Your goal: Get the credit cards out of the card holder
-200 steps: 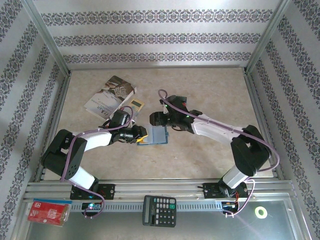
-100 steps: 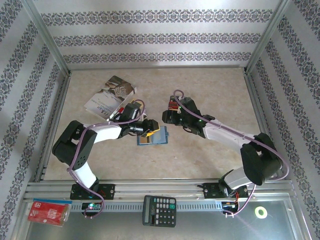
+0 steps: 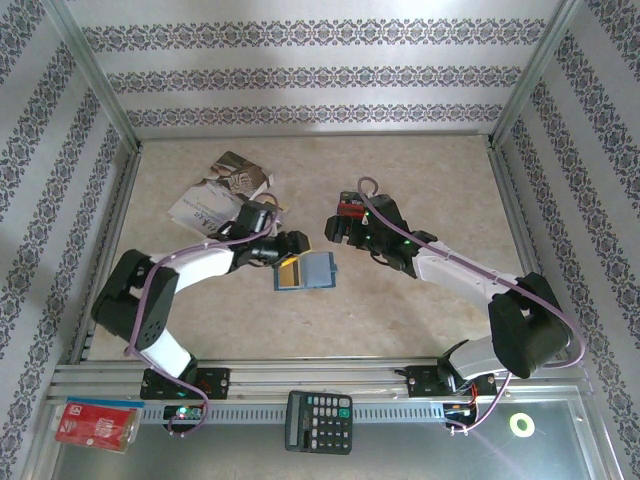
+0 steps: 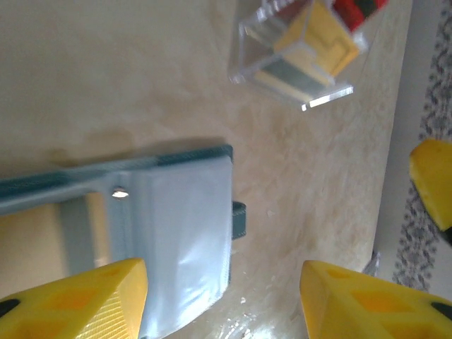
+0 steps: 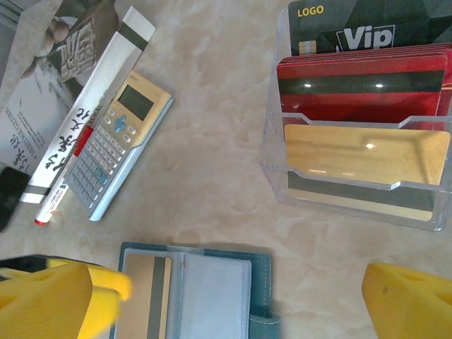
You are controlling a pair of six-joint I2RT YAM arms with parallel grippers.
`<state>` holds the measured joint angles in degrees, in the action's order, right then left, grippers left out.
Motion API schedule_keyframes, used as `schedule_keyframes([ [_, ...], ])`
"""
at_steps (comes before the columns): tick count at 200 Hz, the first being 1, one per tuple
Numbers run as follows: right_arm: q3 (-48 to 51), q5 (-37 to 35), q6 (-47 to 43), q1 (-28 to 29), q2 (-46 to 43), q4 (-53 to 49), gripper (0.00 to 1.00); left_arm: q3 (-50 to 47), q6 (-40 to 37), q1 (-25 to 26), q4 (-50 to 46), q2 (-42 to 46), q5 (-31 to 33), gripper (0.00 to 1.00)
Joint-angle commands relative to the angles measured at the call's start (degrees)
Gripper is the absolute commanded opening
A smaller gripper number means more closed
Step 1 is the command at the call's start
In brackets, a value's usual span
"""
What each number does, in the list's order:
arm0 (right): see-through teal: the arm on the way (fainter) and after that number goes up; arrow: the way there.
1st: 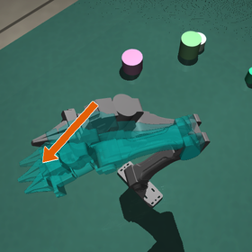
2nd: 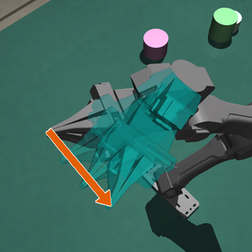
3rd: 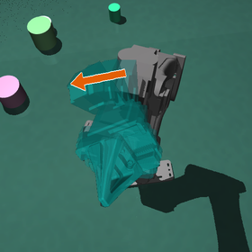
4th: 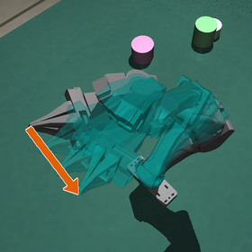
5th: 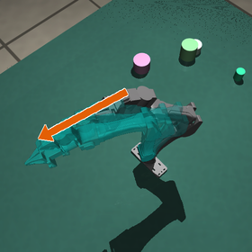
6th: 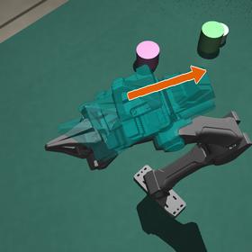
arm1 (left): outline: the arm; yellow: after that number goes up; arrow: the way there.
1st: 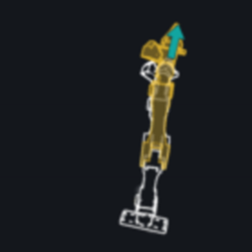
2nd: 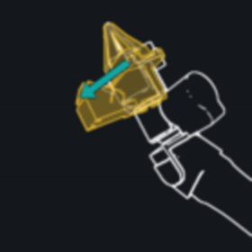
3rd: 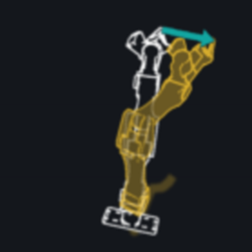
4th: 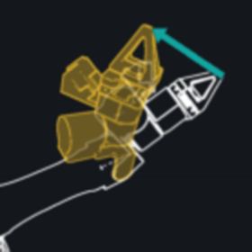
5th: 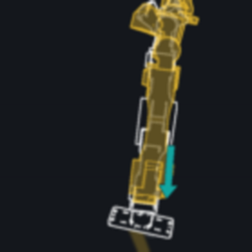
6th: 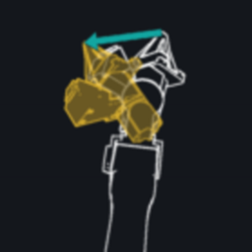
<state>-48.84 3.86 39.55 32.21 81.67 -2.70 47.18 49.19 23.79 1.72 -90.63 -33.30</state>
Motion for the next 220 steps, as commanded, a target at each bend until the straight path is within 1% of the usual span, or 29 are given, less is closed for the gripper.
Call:
schedule_keyframes([
  [1, 1.47, -0.32, 0.98, -0.30, 0.55, 1.05, 0.98, -1.67, -3.45, -3.27, -8.30, 6.18, 7.44, 0.61],
  [21, 1.07, 2.51, 0.50, 0.34, 1.54, 2.51, 0.98, -2.42, -5.02, -5.07, -12.84, 9.97, 11.60, 0.65],
  [31, 0.38, 3.47, 0.78, 1.09, 2.61, 2.70, 0.98, -2.65, -5.61, -5.74, -14.40, 11.17, 12.67, 0.67],
  [49, -1.27, 4.19, 1.89, 3.11, 5.02, 2.85, 0.95, -3.23, -6.11, -6.24, -16.23, 12.66, 13.89, 0.72],
  [72, -4.33, 4.79, 3.89, 5.38, 9.11, 2.13, 0.87, -4.36, -7.38, -6.28, -17.35, 13.67, 14.53, 0.75],
  [94, -7.37, 9.44, 6.20, 5.69, 13.52, 2.30, 0.77, -5.93, -7.58, -6.30, -17.67, 14.54, 14.43, 0.78],
  [117, -9.65, 13.83, 8.34, 6.70, 17.73, 2.87, 0.66, -6.31, -7.54, -6.28, -17.99, 14.87, 13.81, 0.78],
  [139, -12.11, 15.20, 9.55, 7.01, 21.63, 0.32, 0.55, -6.24, -6.65, -6.03, -16.92, 14.19, 12.38, 0.74],
  [169, -13.59, 17.51, 9.19, 7.21, 23.72, -0.30, 0.46, -4.77, -6.15, -4.80, -16.18, 11.52, 10.99, 0.68],
  [203, -15.58, 18.77, 8.77, 7.51, 25.83, -2.17, 0.33, -2.55, -6.30, -2.98, -15.92, 8.01, 10.34, 0.55],
  [220, -16.07, 19.16, 9.12, 7.74, 26.89, -2.51, 0.28, -1.66, -6.39, -2.12, -15.62, 6.45, 10.19, 0.51],
])
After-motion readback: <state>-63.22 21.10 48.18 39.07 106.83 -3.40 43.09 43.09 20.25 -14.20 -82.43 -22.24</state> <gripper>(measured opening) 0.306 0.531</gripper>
